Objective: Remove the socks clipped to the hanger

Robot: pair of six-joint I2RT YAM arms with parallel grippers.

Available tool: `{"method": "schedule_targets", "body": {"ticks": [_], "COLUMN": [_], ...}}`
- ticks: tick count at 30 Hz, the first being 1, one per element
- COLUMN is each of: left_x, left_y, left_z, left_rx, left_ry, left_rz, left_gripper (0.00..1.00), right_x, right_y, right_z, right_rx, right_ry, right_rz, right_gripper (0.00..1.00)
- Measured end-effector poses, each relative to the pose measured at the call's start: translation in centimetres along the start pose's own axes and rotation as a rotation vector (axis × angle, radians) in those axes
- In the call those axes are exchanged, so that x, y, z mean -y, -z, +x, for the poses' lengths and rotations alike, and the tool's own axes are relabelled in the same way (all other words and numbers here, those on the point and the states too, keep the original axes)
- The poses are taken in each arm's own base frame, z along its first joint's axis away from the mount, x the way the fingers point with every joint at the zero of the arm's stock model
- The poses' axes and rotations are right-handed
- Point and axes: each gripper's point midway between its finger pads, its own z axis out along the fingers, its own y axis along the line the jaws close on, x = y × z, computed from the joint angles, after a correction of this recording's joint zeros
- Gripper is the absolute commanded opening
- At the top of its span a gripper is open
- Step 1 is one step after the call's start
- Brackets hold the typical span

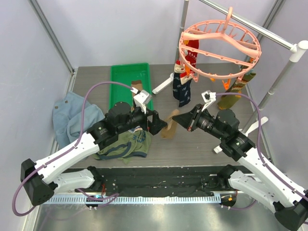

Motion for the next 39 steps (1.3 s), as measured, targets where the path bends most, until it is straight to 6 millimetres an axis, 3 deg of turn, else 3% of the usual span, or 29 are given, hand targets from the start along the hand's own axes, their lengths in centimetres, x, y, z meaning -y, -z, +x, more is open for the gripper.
{"method": "schedule_targets", "body": {"ticks": [6,11,12,15,16,18,22,26,28,35,39], "left_x": [0.6,0.1,0.0,-0.1,-0.1,0.0,-0.9,-4.0,-6.0,-15.5,-20.6], "left_y": [-0.6,-2.7,-3.1,-4.0,-4.2,-4.3,-4.6,-4.5,-4.1,-2.3,-2.2], "left_z": [0.3,2.4,3.0,3.9,4.1,3.9,3.0,1.9,0.7,-7.4,-10.5], "left_rx": [-0.01,-0.078,-0.094,-0.122,-0.125,-0.119,-0.079,-0.033,-0.007,0.146,0.183], "left_ry": [-0.004,-0.007,-0.007,-0.003,-0.011,-0.004,-0.01,-0.016,-0.012,0.04,0.063], "left_rz": [0.039,0.049,0.051,0.06,0.068,0.073,0.015,-0.157,-0.25,-0.561,-0.698], "left_gripper": [1.0,0.92,0.87,0.45,0.23,0.05,0.0,0.0,0.0,0.0,0.0], "right_x": [-1.1,-1.5,-1.4,-1.1,-0.9,-0.6,0.2,1.2,1.6,3.1,4.0], "right_y": [-0.4,-0.6,-0.6,-0.8,-0.8,-0.9,-0.7,0.5,1.2,2.7,2.8], "right_z": [-0.8,-1.2,-1.2,-0.8,-0.7,-0.3,0.0,-0.5,-0.8,-1.2,-0.6], "right_rx": [0.028,0.043,0.042,0.033,0.03,0.023,0.033,0.085,0.107,0.138,0.124], "right_ry": [-0.009,-0.008,-0.009,-0.013,-0.014,-0.016,-0.003,0.038,0.06,0.119,0.128], "right_rz": [-0.052,-0.069,-0.069,-0.06,-0.057,-0.05,-0.022,0.033,0.059,0.149,0.184], "right_gripper": [0.01,0.01,0.01,0.02,0.04,0.2,0.43,0.67,0.7,0.73,0.72]}}
